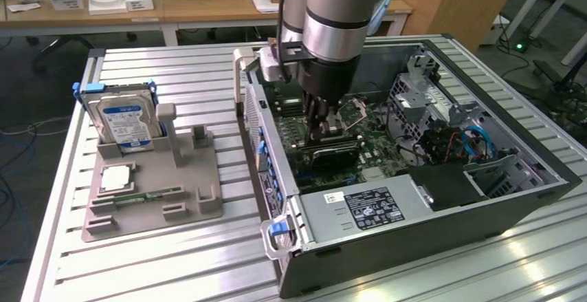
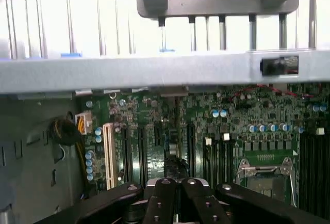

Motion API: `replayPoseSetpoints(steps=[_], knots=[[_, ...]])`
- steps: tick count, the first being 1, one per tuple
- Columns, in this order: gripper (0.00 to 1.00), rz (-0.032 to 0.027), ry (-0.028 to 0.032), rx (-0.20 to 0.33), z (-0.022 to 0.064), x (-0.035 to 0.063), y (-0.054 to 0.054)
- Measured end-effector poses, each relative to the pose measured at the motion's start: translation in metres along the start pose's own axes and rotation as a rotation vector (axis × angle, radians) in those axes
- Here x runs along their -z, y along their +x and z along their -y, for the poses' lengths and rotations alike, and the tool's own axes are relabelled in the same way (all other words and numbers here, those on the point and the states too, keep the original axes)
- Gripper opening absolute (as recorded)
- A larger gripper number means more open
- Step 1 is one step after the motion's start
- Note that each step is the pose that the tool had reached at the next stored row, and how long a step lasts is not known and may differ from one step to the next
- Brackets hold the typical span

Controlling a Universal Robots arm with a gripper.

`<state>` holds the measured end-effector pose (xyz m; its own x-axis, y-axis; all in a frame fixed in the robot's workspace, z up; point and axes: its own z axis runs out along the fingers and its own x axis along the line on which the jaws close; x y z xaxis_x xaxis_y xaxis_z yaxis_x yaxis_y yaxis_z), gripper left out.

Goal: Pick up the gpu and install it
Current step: 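Press down on the gpu until it lock into place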

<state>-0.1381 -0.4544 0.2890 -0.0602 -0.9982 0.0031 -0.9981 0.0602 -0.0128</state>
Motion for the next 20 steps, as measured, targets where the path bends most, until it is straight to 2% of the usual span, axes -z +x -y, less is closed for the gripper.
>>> replayPoseSetpoints(steps=[3,7,10,11,17,20], knots=[[0.11,-0.0019,0.0002,0.000,-0.0084,0.0001,-0.001],[0.11,-0.0234,0.0014,0.003,-0.0147,0.0002,-0.006],[0.11,-0.0365,0.0022,0.003,-0.0193,0.0003,-0.010],[0.11,-0.0385,0.0023,0.003,-0.0211,0.0003,-0.010],[0.11,-0.0389,0.0024,0.003,-0.0315,0.0003,-0.011],[0.11,-0.0306,0.0017,0.003,-0.0324,0.0003,-0.012]])
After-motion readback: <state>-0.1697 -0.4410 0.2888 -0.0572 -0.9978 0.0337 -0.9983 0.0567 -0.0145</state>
